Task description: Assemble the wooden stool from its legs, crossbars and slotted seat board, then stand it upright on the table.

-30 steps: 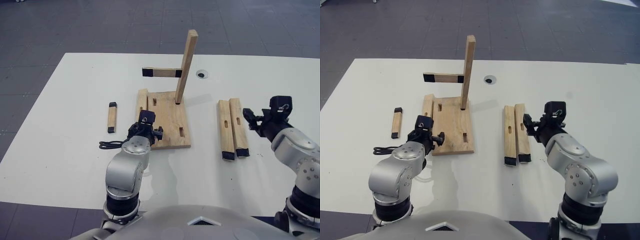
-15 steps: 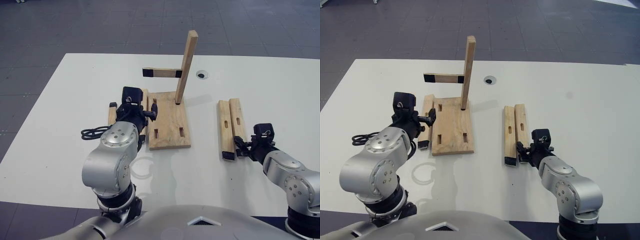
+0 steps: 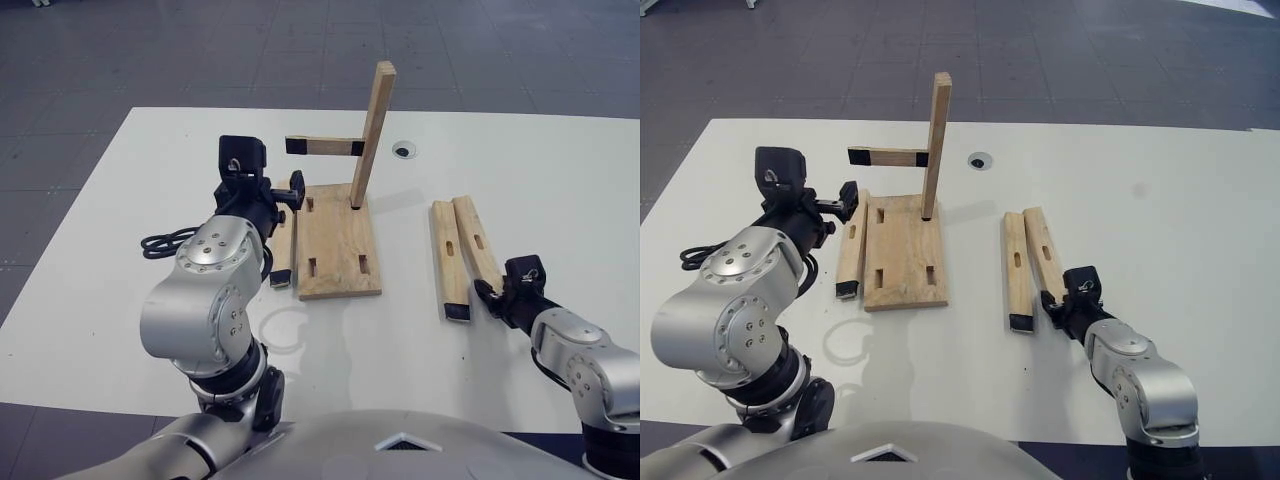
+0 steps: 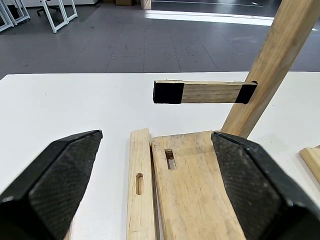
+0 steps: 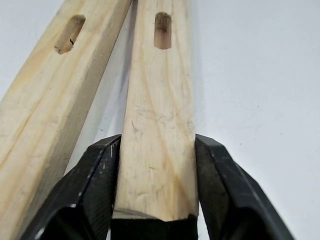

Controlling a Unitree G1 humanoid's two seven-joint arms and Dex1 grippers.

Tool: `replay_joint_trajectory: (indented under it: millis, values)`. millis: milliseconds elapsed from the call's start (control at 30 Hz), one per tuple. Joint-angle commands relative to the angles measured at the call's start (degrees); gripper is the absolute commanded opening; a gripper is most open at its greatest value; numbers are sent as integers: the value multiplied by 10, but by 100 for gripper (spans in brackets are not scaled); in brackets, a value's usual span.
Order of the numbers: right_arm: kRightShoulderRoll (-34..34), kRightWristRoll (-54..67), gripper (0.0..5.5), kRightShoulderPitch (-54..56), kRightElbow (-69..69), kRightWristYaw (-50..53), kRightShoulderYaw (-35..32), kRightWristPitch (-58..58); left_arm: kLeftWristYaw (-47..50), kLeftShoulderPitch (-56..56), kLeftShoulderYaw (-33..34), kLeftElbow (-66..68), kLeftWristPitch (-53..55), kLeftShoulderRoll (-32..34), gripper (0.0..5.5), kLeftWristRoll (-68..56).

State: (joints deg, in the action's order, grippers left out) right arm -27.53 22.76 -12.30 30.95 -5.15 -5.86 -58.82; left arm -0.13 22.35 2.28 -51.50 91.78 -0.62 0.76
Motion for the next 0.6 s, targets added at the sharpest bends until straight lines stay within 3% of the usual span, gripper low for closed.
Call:
replay_joint_trajectory:
  millis: [33, 233, 367, 467, 600]
  values:
    - [-14, -15, 211, 31, -52, -17, -20, 3, -17, 11, 14, -1, 7, -7, 404, -18]
    - [-16, 64, 210, 270, -169, -56, -158, 39, -171, 45, 130, 20, 7, 19, 483, -136]
    - [41, 299, 209, 456, -191, -117, -230, -26, -359, 135, 274, 120, 7, 33, 487, -346]
    - [59, 475, 209, 523, -213, -200, -216, -91, -413, 244, 401, 262, 7, 34, 487, -538]
    - [42, 539, 209, 539, -223, -287, -157, -122, -349, 322, 441, 410, 7, 49, 487, -671]
